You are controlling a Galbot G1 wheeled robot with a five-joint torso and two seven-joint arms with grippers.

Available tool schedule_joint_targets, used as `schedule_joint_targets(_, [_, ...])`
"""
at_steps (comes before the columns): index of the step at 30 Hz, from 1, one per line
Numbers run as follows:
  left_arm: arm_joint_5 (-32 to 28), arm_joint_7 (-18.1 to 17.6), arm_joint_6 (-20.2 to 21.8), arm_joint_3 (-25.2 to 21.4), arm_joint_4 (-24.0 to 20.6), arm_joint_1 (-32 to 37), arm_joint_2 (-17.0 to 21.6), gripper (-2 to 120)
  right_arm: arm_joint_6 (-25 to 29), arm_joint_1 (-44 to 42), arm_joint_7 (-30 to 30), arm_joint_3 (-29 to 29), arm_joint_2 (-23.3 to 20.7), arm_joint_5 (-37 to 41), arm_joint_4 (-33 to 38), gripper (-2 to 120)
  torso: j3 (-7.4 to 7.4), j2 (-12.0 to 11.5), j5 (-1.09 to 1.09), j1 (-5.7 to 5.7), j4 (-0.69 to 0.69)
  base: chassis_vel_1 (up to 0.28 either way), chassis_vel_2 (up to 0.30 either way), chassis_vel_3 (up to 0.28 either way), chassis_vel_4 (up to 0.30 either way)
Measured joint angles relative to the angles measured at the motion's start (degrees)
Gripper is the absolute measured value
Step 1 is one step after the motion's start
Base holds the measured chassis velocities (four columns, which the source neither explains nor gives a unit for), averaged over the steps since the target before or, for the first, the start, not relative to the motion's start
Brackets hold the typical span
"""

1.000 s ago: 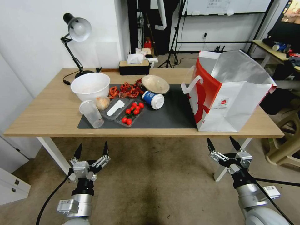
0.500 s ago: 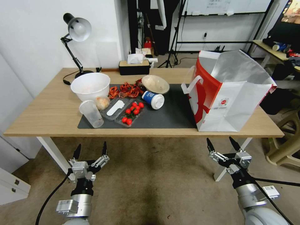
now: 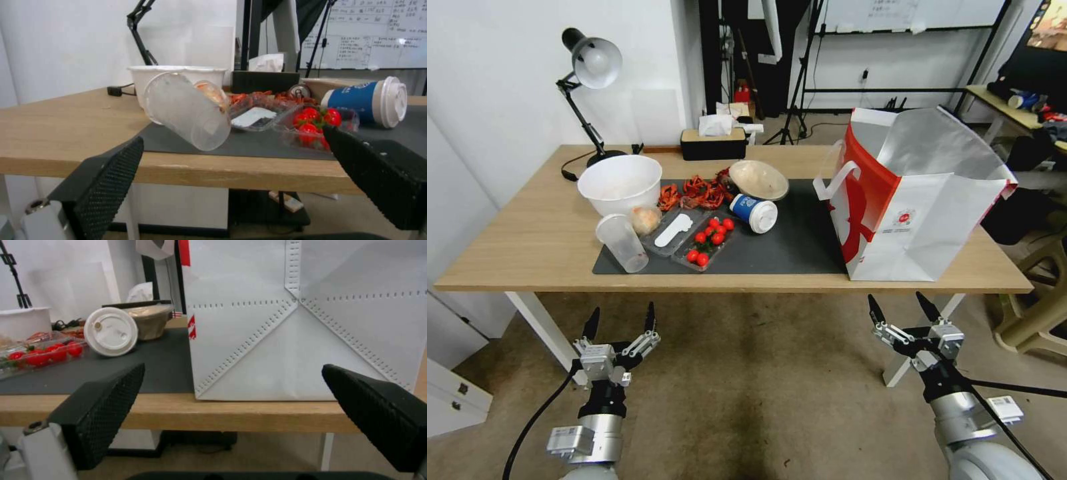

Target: Pick up the food delivery bag from the floor and place it on the table.

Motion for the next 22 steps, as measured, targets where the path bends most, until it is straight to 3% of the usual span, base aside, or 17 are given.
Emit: schedule_joint_targets(22, [0.0, 0.0, 0.1, 0.0, 0.0, 0.0, 0.0, 100, 0.0, 0.0, 0.0, 0.0, 0.0, 0.0, 0.1, 100, 0.00, 0.0, 0.00, 0.00, 0.00, 0.000, 0.000, 0.000, 0.000])
